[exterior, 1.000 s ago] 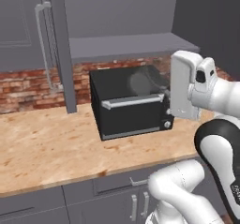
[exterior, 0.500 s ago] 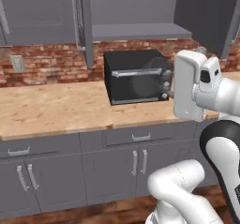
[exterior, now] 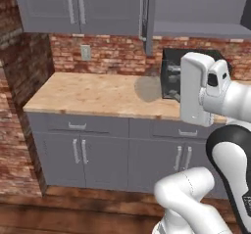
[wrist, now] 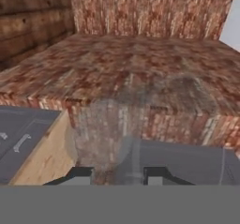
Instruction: There is a bowl on the dining counter. Grab a lemon wedge from the fridge and place it in the bowl. Then get the liquor bottle and glass cup from the cabinet and place them next to the bowl.
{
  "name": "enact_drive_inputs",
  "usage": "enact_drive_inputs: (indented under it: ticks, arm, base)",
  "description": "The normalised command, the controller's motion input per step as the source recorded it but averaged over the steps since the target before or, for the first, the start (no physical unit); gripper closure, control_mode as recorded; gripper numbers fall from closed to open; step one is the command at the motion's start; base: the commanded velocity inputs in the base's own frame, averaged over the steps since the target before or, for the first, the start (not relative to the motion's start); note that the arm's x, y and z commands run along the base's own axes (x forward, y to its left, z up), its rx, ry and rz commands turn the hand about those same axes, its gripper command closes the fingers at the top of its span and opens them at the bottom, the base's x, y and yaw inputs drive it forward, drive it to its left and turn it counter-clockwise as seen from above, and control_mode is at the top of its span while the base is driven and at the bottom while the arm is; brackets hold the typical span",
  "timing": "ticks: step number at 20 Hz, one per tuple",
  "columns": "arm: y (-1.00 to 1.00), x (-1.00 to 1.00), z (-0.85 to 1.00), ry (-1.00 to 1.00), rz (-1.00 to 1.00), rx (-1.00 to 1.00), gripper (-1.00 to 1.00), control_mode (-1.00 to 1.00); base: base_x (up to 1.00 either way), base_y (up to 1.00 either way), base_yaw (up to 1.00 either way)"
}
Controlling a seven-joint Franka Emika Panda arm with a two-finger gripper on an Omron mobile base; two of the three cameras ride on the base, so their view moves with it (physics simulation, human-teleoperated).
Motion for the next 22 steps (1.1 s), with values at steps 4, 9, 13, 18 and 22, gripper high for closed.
enact_drive_inputs:
  ticks: [4,9,13,18,22]
  arm:
    - [0.00,0.00,0.00,0.00,0.00,0.00,1.00,1.00]
    - [0.00,0.00,0.00,0.00,0.00,0.00,1.00,1.00]
    - [0.00,0.00,0.00,0.00,0.00,0.00,1.00,1.00]
    - [0.00,0.00,0.00,0.00,0.00,0.00,1.00,1.00]
    - [0.00,0.00,0.00,0.00,0.00,0.00,1.00,1.00]
  base:
    - [-0.16,0.50,0.54]
    - [-0.11,0.57,0.54]
    - [-0.17,0.70,0.50]
    - [-0.09,0.67,0.50]
    - [0.01,0.48,0.52]
